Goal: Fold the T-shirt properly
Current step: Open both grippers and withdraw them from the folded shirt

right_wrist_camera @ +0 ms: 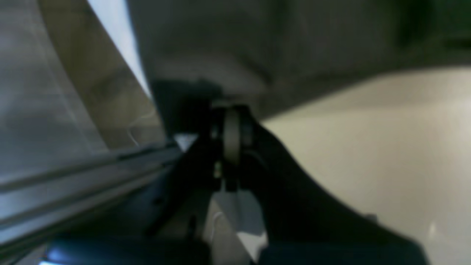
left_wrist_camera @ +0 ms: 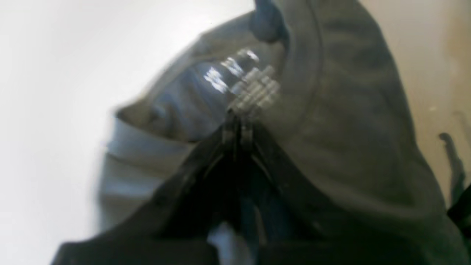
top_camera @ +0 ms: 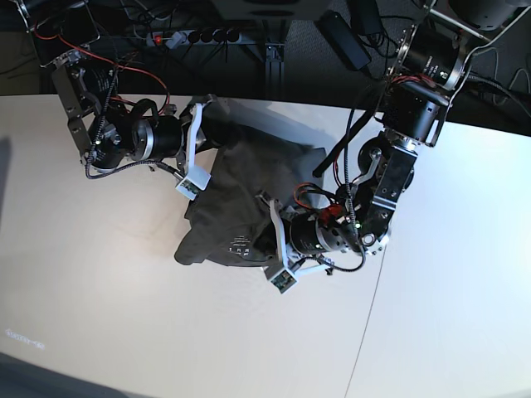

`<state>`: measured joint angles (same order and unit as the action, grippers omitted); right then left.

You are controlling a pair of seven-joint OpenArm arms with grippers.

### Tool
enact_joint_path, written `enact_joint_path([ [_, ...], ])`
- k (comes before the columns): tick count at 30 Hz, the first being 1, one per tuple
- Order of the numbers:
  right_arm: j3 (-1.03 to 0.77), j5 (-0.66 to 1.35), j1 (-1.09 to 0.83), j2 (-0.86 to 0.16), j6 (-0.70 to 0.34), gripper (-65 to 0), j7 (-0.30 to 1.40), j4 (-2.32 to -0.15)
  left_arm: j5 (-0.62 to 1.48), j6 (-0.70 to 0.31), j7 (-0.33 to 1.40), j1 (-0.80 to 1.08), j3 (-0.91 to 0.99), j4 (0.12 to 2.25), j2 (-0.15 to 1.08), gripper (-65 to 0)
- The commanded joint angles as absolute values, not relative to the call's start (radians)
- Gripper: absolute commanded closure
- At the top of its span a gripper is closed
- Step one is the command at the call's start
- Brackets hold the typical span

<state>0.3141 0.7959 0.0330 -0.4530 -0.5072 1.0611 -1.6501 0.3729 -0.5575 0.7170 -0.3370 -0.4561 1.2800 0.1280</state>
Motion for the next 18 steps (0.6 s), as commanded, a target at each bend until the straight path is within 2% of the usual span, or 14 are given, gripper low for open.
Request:
enact_joint_path([
  [1,0.305,0.812,0.049,-0.471,-0.576,0.0,1.054,-1.666,0.393,-0.553,0.707,-0.366,-0.445,1.311,0.148,0.0],
  [9,0.223,0.842,-0.056,-0.563,-0.577,0.0,1.083,-1.735,0.549,-0.554,0.837,-0.289,-0.363,1.591,0.341,0.0],
  [18,-0.001,0.883,-0.377,-0.652,-0.577,0.0,1.11,-1.938,0.618,-0.554,0.882,0.113,-0.154,1.95,0.591,0.0],
])
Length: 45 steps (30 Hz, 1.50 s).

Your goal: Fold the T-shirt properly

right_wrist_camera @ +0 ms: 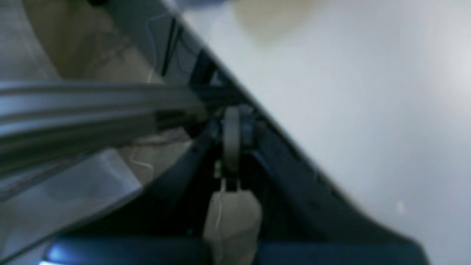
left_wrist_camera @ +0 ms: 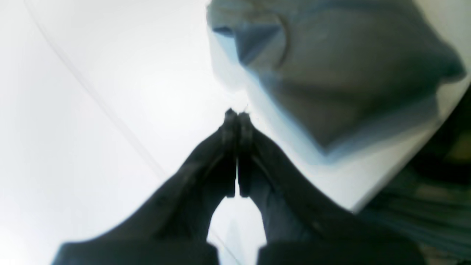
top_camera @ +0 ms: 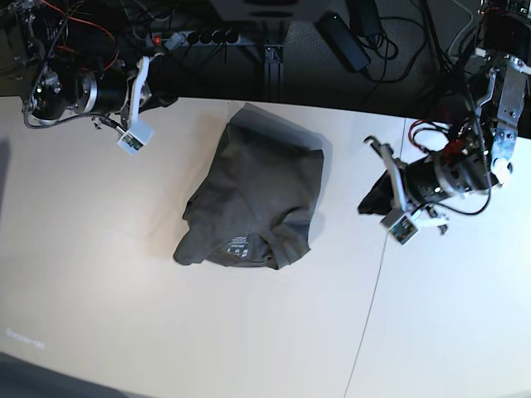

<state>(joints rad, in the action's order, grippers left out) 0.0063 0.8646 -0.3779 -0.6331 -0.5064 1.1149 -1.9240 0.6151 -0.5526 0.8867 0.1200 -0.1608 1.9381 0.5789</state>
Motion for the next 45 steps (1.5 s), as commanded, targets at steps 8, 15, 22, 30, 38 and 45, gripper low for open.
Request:
enact_joint_path([
  [8,-0.086,0.875,-0.666,-0.657,-0.577,0.0,1.118,-1.94,0.621,-0.561,0.863,0.519,0.109,1.971,0.648,0.0],
  [15,-0.086,0.822,-0.759,-0.657,-0.576,0.0,1.096,-1.887,0.581,-0.562,0.842,0.715,0.139,1.936,0.642,0.0],
  [22,-0.086,0.82,-0.76,-0.657,-0.576,0.0,1.122,-1.72,0.583,-0.562,0.857,0.818,0.139,1.766,0.643,0.0],
  [30,-0.086,0.819,-0.76,-0.656,-0.572,0.0,1.127,-1.443,0.583,-0.561,0.865,0.901,0.139,1.599,0.643,0.0],
  [38,-0.084,0.815,-0.714,-0.635,-0.557,0.0,1.122,-1.234,0.575,-0.561,0.724,0.88,0.138,1.408,0.605,0.0],
  [45,-0.076,0.668,-0.532,-0.536,-0.55,0.0,1.074,-0.967,0.429,-0.51,0.714,0.657,0.034,1.09,0.518,0.0],
])
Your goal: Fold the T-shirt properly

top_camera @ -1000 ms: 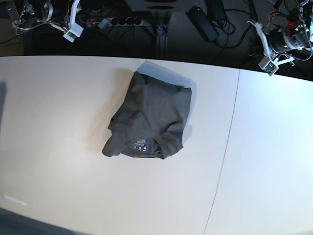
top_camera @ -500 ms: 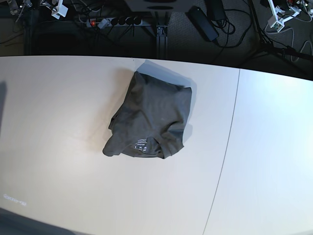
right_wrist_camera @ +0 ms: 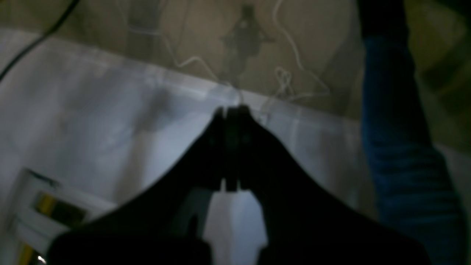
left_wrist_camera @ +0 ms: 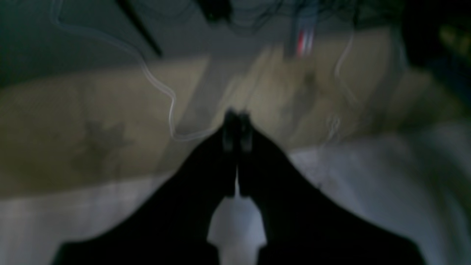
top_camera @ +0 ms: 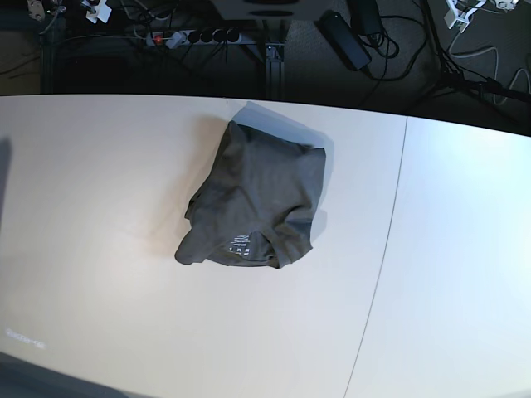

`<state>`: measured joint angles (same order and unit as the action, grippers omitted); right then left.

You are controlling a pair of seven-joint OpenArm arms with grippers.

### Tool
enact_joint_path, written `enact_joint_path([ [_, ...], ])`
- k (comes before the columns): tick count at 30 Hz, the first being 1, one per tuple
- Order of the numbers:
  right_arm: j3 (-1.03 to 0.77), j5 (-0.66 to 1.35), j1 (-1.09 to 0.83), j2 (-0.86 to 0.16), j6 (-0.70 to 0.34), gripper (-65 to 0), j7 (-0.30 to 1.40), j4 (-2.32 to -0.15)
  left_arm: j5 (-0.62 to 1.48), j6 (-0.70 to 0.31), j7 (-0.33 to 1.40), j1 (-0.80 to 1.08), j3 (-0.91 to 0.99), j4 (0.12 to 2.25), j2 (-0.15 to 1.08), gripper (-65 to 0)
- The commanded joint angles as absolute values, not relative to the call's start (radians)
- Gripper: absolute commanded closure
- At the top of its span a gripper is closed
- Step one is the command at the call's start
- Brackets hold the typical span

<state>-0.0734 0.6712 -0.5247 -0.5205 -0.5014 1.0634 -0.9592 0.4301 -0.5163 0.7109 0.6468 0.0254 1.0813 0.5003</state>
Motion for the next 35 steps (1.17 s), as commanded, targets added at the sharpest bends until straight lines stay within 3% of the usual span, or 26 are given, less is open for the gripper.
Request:
enact_joint_path([
  [1,-0.074,0.652,-0.496,-0.519,-0.546,0.0,1.073,-0.918,0.423,-0.495,0.714,0.614,-0.002,1.036,0.513,0.0],
  [9,-0.073,0.588,-0.208,-0.399,-0.545,0.0,1.059,-0.575,0.293,-0.415,0.646,0.262,-0.308,0.68,0.414,0.0],
  [12,-0.073,0.525,-0.141,-0.356,-0.525,0.0,1.039,-0.511,0.255,-0.341,0.601,0.147,-0.402,0.564,0.369,0.0],
  [16,-0.073,0.516,-0.098,-0.315,-0.46,0.0,1.048,-0.493,0.254,-0.336,0.618,0.039,-0.496,0.494,0.326,0.0],
  [25,-0.075,0.542,-0.078,-0.293,-0.432,0.0,1.077,-0.498,0.311,-0.337,0.641,-0.044,-0.563,0.496,0.299,0.0],
  [35,-0.075,0.542,-0.04,-0.293,-0.434,0.0,0.999,-0.562,0.279,-0.336,0.558,-0.018,-0.561,0.496,0.286,0.0],
])
